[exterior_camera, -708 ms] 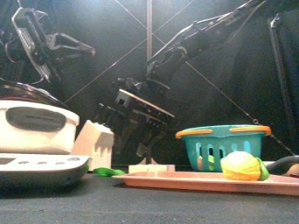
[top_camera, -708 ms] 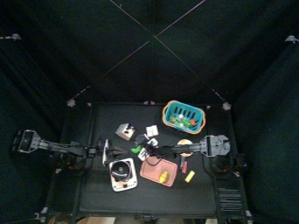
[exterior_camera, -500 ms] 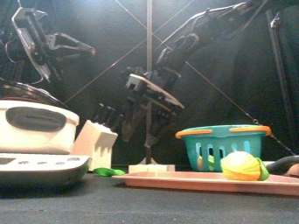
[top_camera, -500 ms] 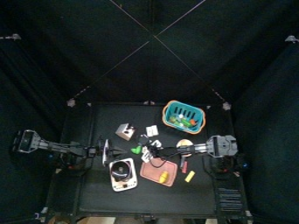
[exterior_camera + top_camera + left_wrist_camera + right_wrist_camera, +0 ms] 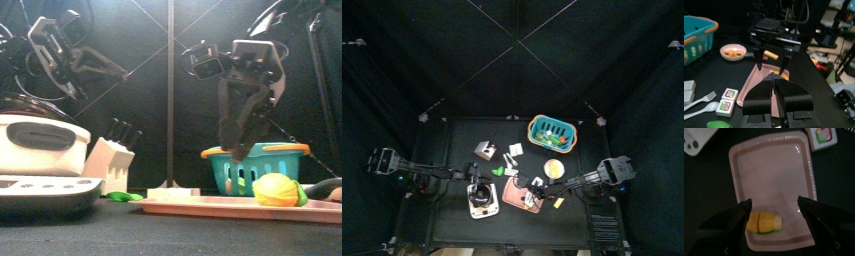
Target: Pick up corn
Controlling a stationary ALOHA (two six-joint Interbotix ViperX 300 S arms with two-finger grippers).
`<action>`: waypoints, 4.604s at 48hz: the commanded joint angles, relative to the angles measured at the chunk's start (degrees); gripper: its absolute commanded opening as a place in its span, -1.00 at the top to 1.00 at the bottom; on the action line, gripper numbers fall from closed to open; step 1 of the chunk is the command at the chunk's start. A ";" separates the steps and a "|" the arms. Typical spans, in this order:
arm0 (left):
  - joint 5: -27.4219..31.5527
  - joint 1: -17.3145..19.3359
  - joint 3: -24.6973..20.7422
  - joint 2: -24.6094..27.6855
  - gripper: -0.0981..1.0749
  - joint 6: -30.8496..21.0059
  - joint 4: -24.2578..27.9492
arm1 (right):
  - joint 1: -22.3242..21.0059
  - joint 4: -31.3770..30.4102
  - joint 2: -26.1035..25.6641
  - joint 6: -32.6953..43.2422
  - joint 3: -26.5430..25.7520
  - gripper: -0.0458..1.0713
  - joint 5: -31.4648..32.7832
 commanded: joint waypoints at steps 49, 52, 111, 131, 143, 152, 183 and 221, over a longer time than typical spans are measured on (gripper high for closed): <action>23.20 -8.79 -32.26 25.49 -0.90 -0.26 -23.73 | -7.82 -20.65 -23.73 26.81 19.78 -0.89 -0.44; 23.20 -8.79 -32.78 26.54 -0.90 -0.26 -26.98 | -8.26 -20.65 -23.99 26.81 20.04 -0.89 -0.44; 25.22 -10.37 -41.04 37.09 -0.90 0.00 -29.79 | -8.88 -20.57 -23.99 26.89 21.53 -0.89 -0.62; 27.51 -10.37 -42.80 38.85 -0.90 -0.09 -29.79 | -8.79 -20.57 -23.73 26.89 21.53 -0.89 -0.70; 28.04 -10.11 -42.45 38.94 -0.87 0.00 -29.71 | -8.79 -20.21 -23.55 26.89 21.53 -0.89 -0.70; 31.29 -10.11 -42.80 38.94 -0.82 0.18 -29.00 | -8.79 -20.21 -23.55 26.89 21.71 -0.89 -0.62; 36.30 -9.93 -43.42 39.02 -0.80 -0.09 -26.28 | -8.79 -20.21 -23.55 26.89 21.80 -0.89 -0.62; 37.09 -9.93 -42.45 33.49 -0.22 0.18 -24.08 | -8.79 -20.21 -23.64 26.89 21.80 -0.89 -0.70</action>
